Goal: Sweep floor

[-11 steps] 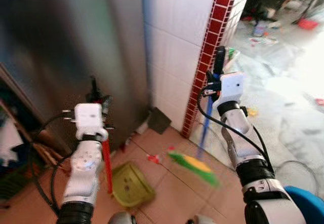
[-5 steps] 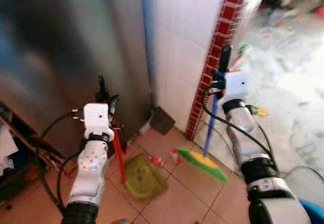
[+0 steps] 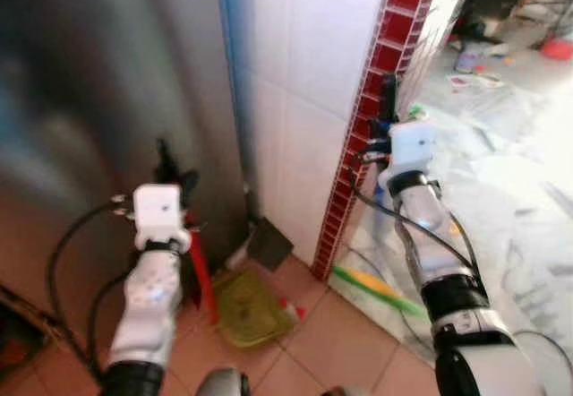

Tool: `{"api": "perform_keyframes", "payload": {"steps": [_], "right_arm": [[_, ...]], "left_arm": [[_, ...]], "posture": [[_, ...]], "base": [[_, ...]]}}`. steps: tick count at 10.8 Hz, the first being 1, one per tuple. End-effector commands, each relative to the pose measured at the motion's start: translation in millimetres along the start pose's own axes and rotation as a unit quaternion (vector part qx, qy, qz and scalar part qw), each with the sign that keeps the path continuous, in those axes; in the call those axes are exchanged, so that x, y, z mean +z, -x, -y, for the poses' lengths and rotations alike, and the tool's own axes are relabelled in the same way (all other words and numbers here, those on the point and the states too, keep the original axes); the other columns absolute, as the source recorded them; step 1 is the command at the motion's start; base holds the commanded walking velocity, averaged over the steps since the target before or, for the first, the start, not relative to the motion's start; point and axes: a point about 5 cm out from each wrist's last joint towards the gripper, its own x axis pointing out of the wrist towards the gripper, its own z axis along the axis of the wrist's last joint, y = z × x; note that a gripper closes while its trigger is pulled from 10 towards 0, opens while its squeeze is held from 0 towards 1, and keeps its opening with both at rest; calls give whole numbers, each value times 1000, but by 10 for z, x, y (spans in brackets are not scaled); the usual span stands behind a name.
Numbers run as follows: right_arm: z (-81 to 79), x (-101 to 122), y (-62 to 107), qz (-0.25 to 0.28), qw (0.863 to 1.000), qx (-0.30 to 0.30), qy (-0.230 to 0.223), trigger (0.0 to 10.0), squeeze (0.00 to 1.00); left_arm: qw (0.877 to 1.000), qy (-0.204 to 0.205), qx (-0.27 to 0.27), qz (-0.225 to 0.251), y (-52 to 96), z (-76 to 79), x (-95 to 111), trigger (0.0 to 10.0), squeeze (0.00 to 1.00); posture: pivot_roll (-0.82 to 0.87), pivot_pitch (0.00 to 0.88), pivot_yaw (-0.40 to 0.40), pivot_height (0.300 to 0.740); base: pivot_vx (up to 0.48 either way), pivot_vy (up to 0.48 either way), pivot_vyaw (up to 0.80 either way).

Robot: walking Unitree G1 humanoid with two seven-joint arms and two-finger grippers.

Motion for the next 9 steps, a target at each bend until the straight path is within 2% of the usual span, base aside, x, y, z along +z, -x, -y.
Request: {"api": "perform_keyframes", "payload": {"steps": [1, 3, 7, 9], "right_arm": [[101, 57, -31, 15, 1000, -24, -4, 10000, 0], [146, 10, -51, 1, 999, -42, -5, 10000, 0], [-13, 0, -73, 4, 1000, -24, -16, 10000, 0], [-50, 25, -109, 10, 1000, -28, -2, 10000, 0]], "left_arm": [[999, -11, -6, 30, -17, 11, 120, 10000, 0], [999, -24, -12, 31, 36, -36, 138, 10000, 0], [995, -68, -30, 64, 37, -41, 350, 10000, 0], [995, -72, -28, 62, 90, -88, 355, 10000, 0]], "posture": [[5, 0, 6, 740], [29, 0, -1, 740], [75, 0, -6, 740], [93, 0, -3, 740]], "base": [[0, 0, 0], [0, 0, 0], [0, 0, 0], [0, 0, 800]]}}
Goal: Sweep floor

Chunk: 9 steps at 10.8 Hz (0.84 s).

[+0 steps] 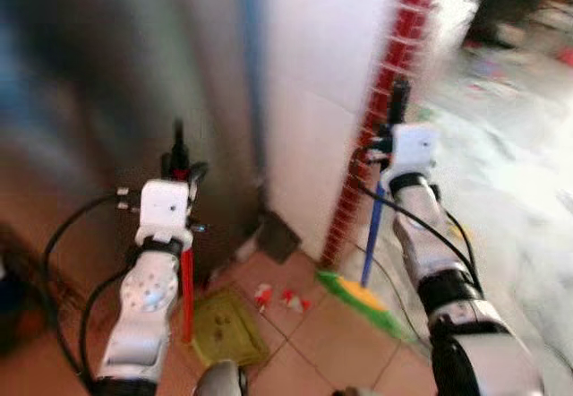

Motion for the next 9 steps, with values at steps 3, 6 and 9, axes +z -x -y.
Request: {"api": "perform_keyframes", "payload": {"steps": [3, 6, 9], "right_arm": [[90, 197, -107, 45, 999, -27, -8, 10000, 0], [46, 238, -119, 47, 999, -23, -3, 10000, 0], [31, 191, -62, 31, 999, -16, -32, 10000, 0]], "left_arm": [[999, -48, 21, 3, -11, -60, 0, 10000, 0], [999, -39, 8, -9, -172, 53, -125, 10000, 0], [999, -35, -20, 10, -388, 304, -81, 10000, 0]], "posture": [[80, 0, -11, 740], [36, 23, -30, 740], [-18, 61, -34, 740]], "base": [[0, 0, 425], [0, 0, 0], [0, 0, 0]]}}
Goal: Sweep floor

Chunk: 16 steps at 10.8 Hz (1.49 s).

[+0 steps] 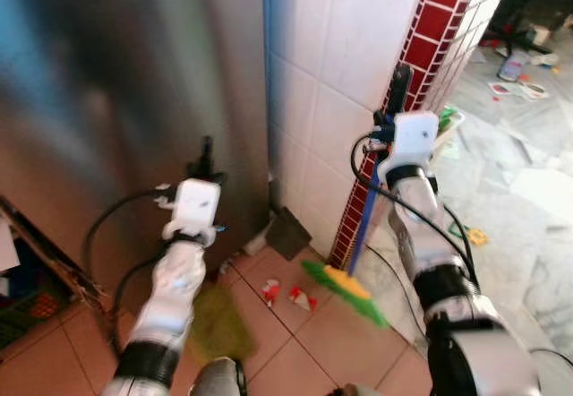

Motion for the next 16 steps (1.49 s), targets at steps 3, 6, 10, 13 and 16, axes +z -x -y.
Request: {"api": "perform_keyframes", "payload": {"steps": [3, 6, 10, 13, 16], "right_arm": [[50, 98, -5, 6, 999, -26, -25, 10000, 0], [145, 78, 28, -23, 996, -81, -14, 10000, 0], [205, 130, 21, -15, 992, -120, 34, 10000, 0], [198, 291, -46, 32, 995, -76, 50, 10000, 0], [256, 487, -158, 76, 994, -35, 65, 10000, 0]], "left_arm": [[998, -2, -21, 54, -157, 205, 165, 10000, 0], [994, 70, -78, -8, -127, 566, -30, 10000, 0], [969, 136, -204, -43, -61, 975, -49, 10000, 0], [967, 145, -210, -29, -86, 946, -20, 10000, 0], [973, 128, -192, -17, -108, 753, -22, 10000, 0]], "posture": [[-64, 87, -34, 740], [-109, 104, -40, 740], [-109, 101, -37, 740], [-95, 93, -40, 740], [-73, 95, -37, 740]], "base": [[0, 0, 0], [0, 0, 0], [0, 0, 0], [0, 0, 0], [0, 0, 0]]}}
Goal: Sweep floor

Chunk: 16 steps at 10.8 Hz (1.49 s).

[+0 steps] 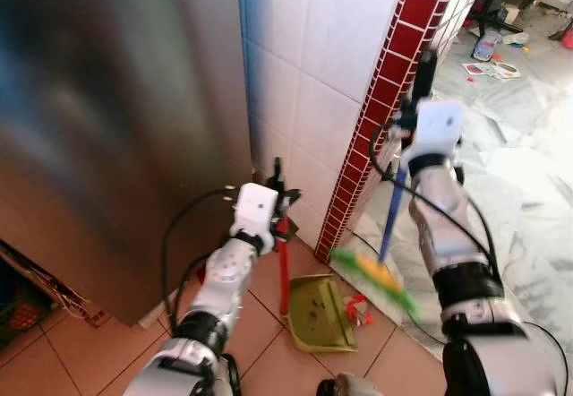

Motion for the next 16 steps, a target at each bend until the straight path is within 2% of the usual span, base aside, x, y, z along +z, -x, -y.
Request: {"api": "perform_keyframes", "payload": {"steps": [1, 2, 3, 5, 7, 8, 9, 10, 11, 13, 15, 16], "right_arm": [[56, 209, -95, 53, 998, -2, 24, 10000, 0], [93, 254, -123, 72, 996, -11, 55, 10000, 0], [114, 210, -126, 70, 995, -8, 66, 10000, 0], [96, 43, -62, 45, 997, -8, 64, 10000, 0], [45, -196, 40, -6, 999, -9, 53, 10000, 0], [-61, -389, 125, -70, 997, -10, 16, 10000, 0], [-113, -461, 149, -103, 995, -9, -14, 10000, 0], [-180, -461, 151, -114, 992, -5, -50, 10000, 0], [-307, -371, 100, -116, 987, 13, -114, 10000, 0], [-395, -170, 18, -95, 981, 33, -163, 10000, 0], [-423, 140, -98, -52, 972, 63, -219, 10000, 0], [-407, 286, -151, -24, 972, 77, -222, 10000, 0]], "left_arm": [[1000, -12, -1, 12, -8, -26, 70, 10000, 0], [1000, -21, 6, 14, 12, -73, 91, 10000, 0], [999, -25, 20, 20, 54, -129, 123, 10000, 0], [998, -26, 48, 40, 195, -245, 134, 10000, 0], [998, -25, 59, 29, 222, -228, 101, 10000, 0], [998, -16, 58, 26, 187, -153, 113, 10000, 0], [998, -11, 50, 28, 163, -95, 124, 10000, 0], [998, -10, 48, 28, 150, -60, 128, 10000, 0], [999, -6, 45, 26, 115, -10, 134, 10000, 0], [999, -1, 42, 23, 96, 20, 128, 10000, 0], [999, 0, 27, 19, 79, 48, 121, 10000, 0], [1000, 3, 16, 13, 72, 66, 110, 10000, 0]], "posture": [[-71, 94, -36, 740], [-67, 95, -34, 740], [-52, 93, -29, 740], [-16, 101, -24, 740], [-4, 101, -52, 740], [-11, 98, -61, 740], [-21, 93, -68, 740], [-27, 91, -71, 740], [-53, 84, -79, 740], [-69, 80, -70, 740], [-77, 77, -49, 740], [-82, 75, -43, 740]], "base": [[0, 0, 0], [0, 0, 0], [0, 0, 0], [0, 0, 0], [0, 0, 0], [0, 0, 0], [0, 0, 0], [0, 0, 0], [0, 0, 0], [0, 0, 0], [0, 0, 0], [0, 0, 0]]}}
